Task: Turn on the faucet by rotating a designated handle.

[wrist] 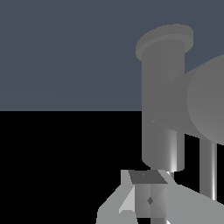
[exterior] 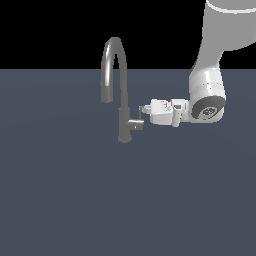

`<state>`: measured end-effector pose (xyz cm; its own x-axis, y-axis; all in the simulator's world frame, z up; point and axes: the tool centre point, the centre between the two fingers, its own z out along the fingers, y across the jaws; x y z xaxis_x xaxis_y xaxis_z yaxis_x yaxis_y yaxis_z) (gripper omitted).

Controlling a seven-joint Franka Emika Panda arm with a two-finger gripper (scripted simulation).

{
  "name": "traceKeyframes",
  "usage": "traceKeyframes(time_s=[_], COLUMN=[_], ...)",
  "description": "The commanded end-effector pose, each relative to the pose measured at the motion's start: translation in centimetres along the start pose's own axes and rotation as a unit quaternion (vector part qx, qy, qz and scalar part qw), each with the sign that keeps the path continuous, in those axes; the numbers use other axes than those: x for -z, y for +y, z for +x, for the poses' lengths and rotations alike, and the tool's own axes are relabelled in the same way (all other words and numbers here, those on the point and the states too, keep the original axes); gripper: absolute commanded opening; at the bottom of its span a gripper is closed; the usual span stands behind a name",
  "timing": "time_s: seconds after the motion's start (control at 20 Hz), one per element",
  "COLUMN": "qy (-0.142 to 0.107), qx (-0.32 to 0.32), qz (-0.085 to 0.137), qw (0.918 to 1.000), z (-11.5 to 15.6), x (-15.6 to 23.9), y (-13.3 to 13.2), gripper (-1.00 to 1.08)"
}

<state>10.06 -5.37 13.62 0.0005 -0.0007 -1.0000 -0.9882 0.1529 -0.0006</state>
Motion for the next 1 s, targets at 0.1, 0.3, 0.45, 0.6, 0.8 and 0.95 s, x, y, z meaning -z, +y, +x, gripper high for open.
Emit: traceKeyframes(time_s=[0.1,0.3,0.45,0.6,0.8,0.95], qy=[0.000,0.000,0.000,0.001,0.000,0.000], qx=[0.000,0.000,0.000,0.000,0.000,0.000], qz=[0.000,0.000,0.000,0.002,0.001,0.001], qw=[1.0000,1.0000,1.0000,1.0000,1.0000,1.0000], z=[-0.3,-0.7,-1.0,-0.9,-0.9,-0.9], x=[0.0,0.0,0.0,0.0,0.0,0.0], y=[0.8,1.7,2.4,2.3,3.4,4.3], gripper=[-1.00,-1.00,-1.00,-1.00,-1.00,-1.00])
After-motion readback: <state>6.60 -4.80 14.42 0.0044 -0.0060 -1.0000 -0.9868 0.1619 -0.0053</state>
